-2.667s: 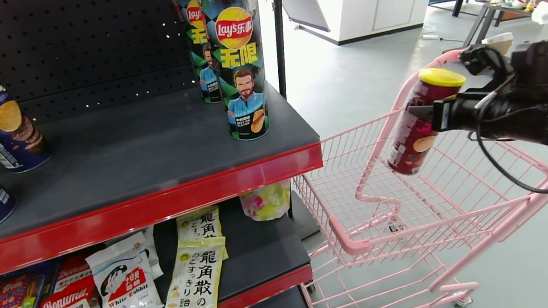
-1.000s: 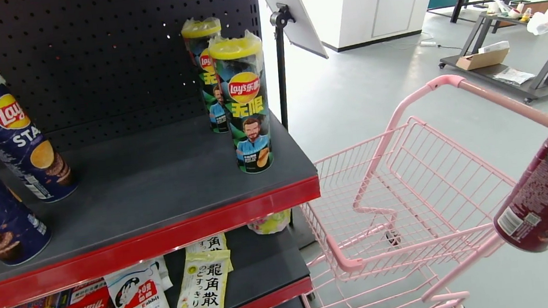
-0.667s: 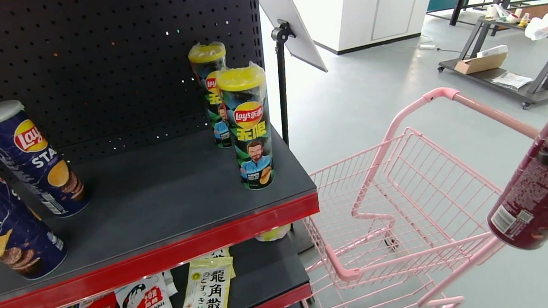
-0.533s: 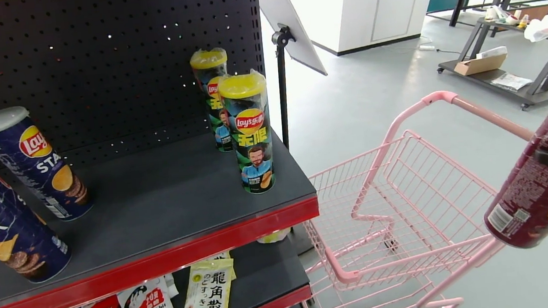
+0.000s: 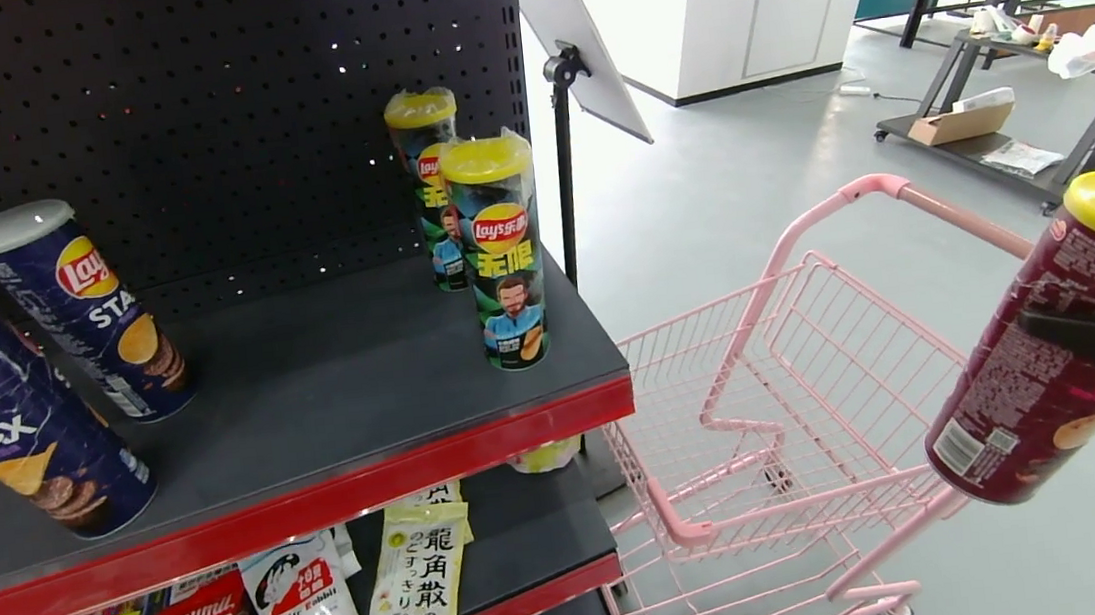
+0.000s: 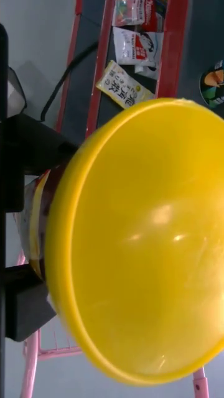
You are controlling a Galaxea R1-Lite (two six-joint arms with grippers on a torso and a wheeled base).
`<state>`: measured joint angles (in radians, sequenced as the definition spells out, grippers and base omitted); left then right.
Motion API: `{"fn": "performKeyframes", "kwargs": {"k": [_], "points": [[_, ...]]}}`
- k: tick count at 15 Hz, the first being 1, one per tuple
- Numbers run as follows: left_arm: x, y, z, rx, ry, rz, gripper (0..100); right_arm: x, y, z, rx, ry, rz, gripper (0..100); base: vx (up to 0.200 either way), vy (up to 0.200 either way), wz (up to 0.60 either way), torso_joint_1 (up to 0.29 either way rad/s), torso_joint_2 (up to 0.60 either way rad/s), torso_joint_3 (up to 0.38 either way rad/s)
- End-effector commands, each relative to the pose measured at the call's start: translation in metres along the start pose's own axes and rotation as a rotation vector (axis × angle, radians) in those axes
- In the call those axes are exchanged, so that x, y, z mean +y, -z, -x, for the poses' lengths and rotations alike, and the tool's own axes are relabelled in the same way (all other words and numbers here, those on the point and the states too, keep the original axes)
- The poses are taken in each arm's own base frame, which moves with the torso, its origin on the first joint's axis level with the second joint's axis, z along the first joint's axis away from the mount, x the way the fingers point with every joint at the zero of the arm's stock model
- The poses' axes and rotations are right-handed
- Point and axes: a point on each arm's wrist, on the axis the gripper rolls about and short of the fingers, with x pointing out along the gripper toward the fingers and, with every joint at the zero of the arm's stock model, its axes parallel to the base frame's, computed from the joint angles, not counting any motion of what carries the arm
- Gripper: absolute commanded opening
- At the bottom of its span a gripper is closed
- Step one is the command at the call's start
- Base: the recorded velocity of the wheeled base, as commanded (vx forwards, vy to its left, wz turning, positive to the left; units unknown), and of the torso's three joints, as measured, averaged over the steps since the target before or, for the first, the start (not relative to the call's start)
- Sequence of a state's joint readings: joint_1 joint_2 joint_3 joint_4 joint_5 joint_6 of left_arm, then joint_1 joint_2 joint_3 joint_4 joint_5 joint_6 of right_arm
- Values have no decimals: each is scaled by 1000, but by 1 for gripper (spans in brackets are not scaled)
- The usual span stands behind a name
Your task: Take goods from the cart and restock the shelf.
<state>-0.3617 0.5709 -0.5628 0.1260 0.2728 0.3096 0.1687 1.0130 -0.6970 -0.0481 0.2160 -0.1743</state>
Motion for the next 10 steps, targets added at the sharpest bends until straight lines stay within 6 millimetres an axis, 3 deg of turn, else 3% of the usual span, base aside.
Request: {"fn": "performKeyframes", "kwargs": {"k": [1, 3, 10], "points": [[0, 0, 0, -2, -1, 0, 100, 0, 1, 0, 2, -4, 1, 0, -200, 0, 0, -12, -2, 7], [0, 0, 1, -5, 0, 0, 100, 0, 2, 0, 5, 2, 0, 0, -200, 0, 0, -2, -10, 5], [0, 0, 2, -10, 0, -8, 100, 1, 5, 0, 14, 0, 16, 0, 0, 0, 600, 2, 1, 2]]}}
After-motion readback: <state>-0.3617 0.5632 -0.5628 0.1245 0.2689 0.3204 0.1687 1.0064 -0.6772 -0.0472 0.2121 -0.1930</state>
